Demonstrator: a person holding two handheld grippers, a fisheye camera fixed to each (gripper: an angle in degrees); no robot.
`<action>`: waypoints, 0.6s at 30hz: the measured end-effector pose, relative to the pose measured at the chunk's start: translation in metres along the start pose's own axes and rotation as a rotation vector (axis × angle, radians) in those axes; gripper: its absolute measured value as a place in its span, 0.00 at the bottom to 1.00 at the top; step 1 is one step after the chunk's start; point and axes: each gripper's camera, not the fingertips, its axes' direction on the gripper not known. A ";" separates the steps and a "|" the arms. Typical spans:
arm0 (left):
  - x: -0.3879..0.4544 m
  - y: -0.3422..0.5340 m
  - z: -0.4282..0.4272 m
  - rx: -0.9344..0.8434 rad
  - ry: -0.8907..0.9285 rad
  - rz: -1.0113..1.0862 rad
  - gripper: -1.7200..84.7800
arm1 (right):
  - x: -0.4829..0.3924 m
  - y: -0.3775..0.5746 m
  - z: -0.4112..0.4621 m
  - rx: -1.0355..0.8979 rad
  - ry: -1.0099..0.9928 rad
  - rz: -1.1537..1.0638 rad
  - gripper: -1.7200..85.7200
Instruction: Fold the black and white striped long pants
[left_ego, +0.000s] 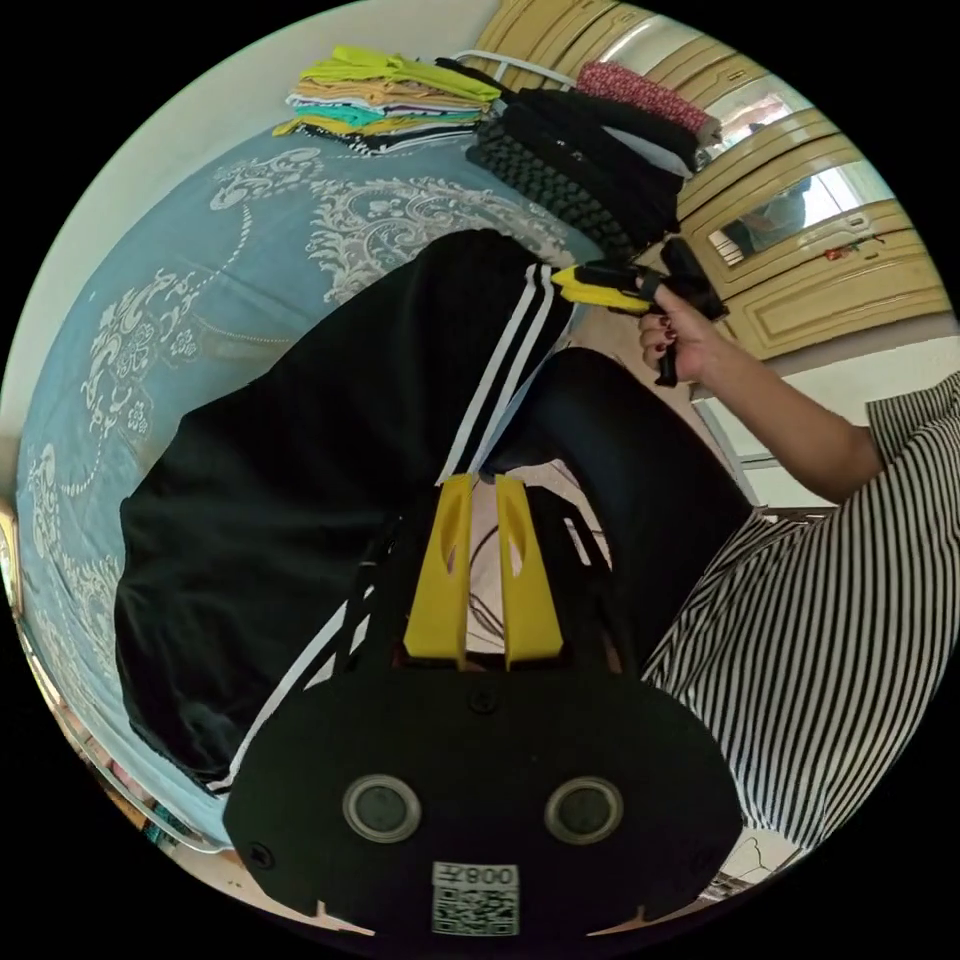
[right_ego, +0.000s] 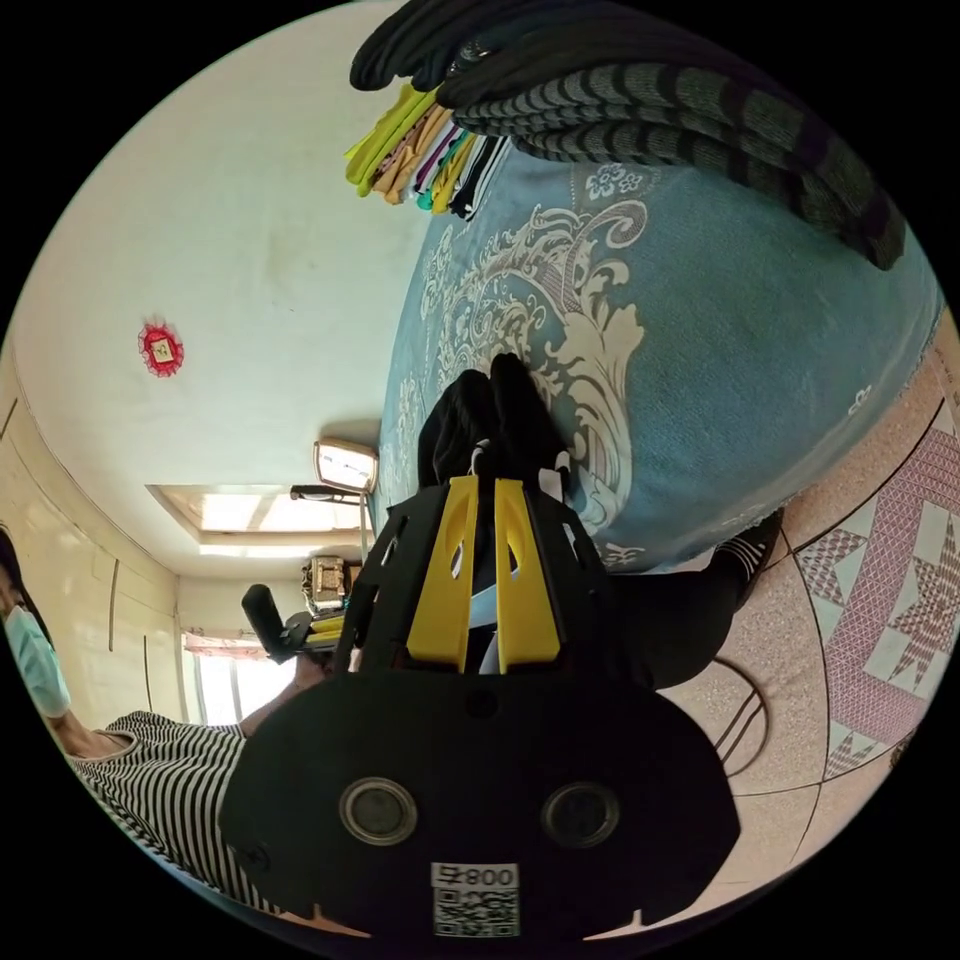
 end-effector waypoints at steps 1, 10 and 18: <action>0.002 -0.011 -0.018 0.036 0.043 0.020 0.07 | 0.009 0.005 -0.003 -0.002 -0.011 0.003 0.05; -0.004 -0.180 -0.085 0.083 0.072 0.129 0.10 | 0.042 0.035 -0.029 -0.017 -0.039 -0.024 0.05; -0.011 -0.295 -0.101 -0.067 -0.017 0.139 0.09 | 0.053 0.056 -0.046 -0.027 -0.029 -0.060 0.05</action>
